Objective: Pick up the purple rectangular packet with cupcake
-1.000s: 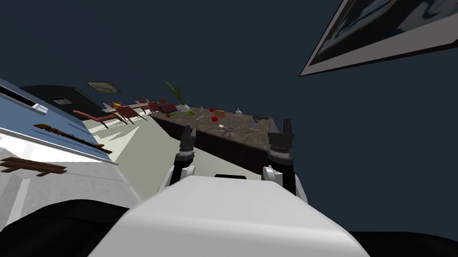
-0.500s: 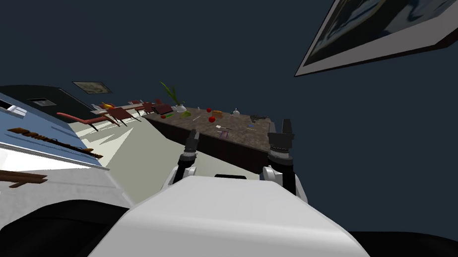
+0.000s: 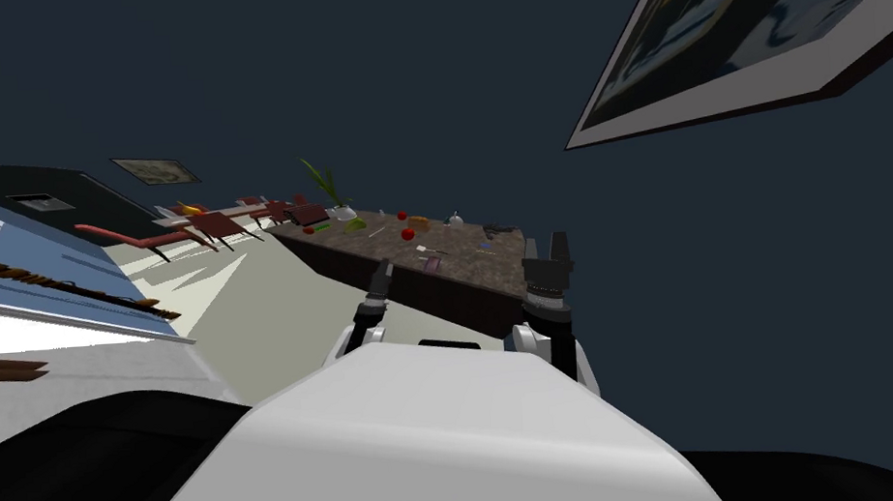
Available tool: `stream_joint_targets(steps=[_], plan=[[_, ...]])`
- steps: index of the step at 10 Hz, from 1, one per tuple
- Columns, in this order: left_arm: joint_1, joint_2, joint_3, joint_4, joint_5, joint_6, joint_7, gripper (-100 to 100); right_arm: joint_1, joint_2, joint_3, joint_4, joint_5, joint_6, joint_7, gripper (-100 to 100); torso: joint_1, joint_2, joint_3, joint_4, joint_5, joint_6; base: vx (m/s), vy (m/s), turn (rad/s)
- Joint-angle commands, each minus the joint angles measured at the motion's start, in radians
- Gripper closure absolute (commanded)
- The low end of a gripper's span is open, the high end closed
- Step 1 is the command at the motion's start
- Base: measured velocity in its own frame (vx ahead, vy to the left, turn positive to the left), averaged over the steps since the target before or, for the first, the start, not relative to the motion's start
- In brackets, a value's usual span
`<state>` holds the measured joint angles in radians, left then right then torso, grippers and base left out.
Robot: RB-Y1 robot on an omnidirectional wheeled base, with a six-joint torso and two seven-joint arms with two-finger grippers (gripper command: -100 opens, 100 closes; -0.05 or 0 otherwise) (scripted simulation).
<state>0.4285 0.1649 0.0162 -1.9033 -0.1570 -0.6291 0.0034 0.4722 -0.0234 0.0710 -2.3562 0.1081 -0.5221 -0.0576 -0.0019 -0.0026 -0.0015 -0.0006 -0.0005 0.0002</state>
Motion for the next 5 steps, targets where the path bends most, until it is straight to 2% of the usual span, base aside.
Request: stream_joint_targets(steps=[1, 2, 3, 5], plan=[[0.0, 0.001, -0.003, 0.032, -0.001, -0.007, 0.0, -100, 0.0, 0.0, 0.0, 0.0, 0.0, 0.0, 0.0, 0, 0.0, 0.0, 0.0, 0.0, 0.0, 0.0, 0.027, -0.017, -0.036], [-0.009, 0.0, -0.007, 0.067, -0.004, -0.015, -0.001, -100, 0.0, 0.0, 0.0, 0.0, 0.0, 0.0, 0.0, 0, 0.0, 0.001, 0.0, 0.0, 0.0, 0.0, 0.031, -0.012, -0.053], [-0.009, 0.0, -0.007, 0.075, -0.004, -0.015, -0.001, -100, 0.0, 0.0, 0.0, 0.0, 0.0, 0.0, 0.0, 0, 0.001, 0.001, 0.0, 0.0, 0.0, 0.0, 0.026, -0.004, -0.037], [-0.026, -0.002, -0.02, 0.15, -0.007, -0.034, 0.0, -100, 0.0, 0.0, 0.0, 0.0, 0.0, 0.0, 0.0, 0, 0.002, 0.001, 0.0, 0.0, 0.0, 0.0, 0.034, -0.002, -0.095]])
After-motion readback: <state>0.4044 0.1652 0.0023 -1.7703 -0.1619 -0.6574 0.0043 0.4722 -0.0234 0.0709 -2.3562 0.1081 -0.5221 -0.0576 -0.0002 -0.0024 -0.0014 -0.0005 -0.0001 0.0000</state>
